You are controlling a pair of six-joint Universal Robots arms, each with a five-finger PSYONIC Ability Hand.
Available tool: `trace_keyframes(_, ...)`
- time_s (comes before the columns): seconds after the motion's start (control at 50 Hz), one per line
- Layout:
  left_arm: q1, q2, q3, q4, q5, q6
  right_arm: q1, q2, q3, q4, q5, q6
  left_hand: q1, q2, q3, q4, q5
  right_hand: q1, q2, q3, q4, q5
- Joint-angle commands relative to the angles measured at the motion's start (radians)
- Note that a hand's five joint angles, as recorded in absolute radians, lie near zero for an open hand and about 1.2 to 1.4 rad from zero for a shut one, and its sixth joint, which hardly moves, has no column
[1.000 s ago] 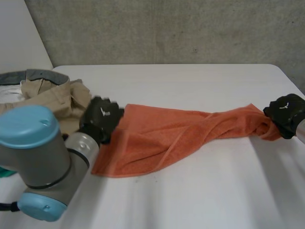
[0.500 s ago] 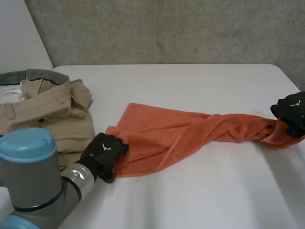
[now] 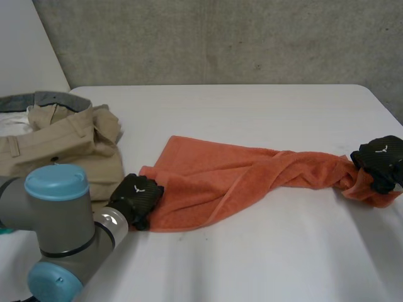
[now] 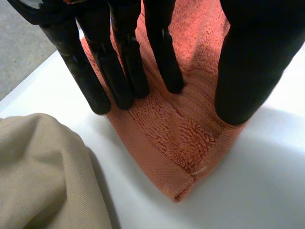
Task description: Fold the laundry.
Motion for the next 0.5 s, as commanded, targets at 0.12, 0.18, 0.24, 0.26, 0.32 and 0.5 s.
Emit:
trace_keyframes(0.12, -0.016, 0.053, 0.060, 0.005, -0.047, 0.014, 0.001, -0.019, 0.007, 0.012, 0.003, -0.014, 0.483, 0.489, 0.491, 0.497, 0.549, 0.443, 0.221, 0.219, 0.210, 0.254)
trace_keyframes(0.18, -0.033, 0.139, 0.071, 0.012, -0.064, 0.012, 0.003, -0.056, 0.010, 0.044, 0.000, -0.021, 0.483, 0.489, 0.491, 0.497, 0.549, 0.443, 0.221, 0.219, 0.210, 0.254)
trace_keyframes(0.24, -0.056, 0.170, 0.097, 0.018, -0.065, 0.000, 0.003, -0.096, 0.016, 0.148, -0.014, -0.058, 0.483, 0.489, 0.491, 0.497, 0.549, 0.443, 0.221, 0.219, 0.210, 0.254)
trace_keyframes(0.26, -0.060, 0.171, 0.103, 0.018, -0.065, -0.002, 0.003, -0.103, 0.023, 0.190, -0.023, -0.075, 0.483, 0.489, 0.491, 0.497, 0.549, 0.443, 0.221, 0.219, 0.210, 0.254)
trace_keyframes(0.32, -0.064, 0.164, 0.137, 0.018, -0.073, 0.000, 0.015, -0.117, 0.074, 0.368, -0.080, -0.181, 0.483, 0.489, 0.491, 0.497, 0.549, 0.443, 0.221, 0.219, 0.210, 0.254)
trace_keyframes(0.5, -0.076, 0.145, 0.252, 0.015, -0.077, 0.000, 0.038, -0.105, 0.077, 0.594, -0.212, -0.470, 0.483, 0.489, 0.491, 0.497, 0.549, -0.711, -0.934, -0.935, -0.944, -0.900)
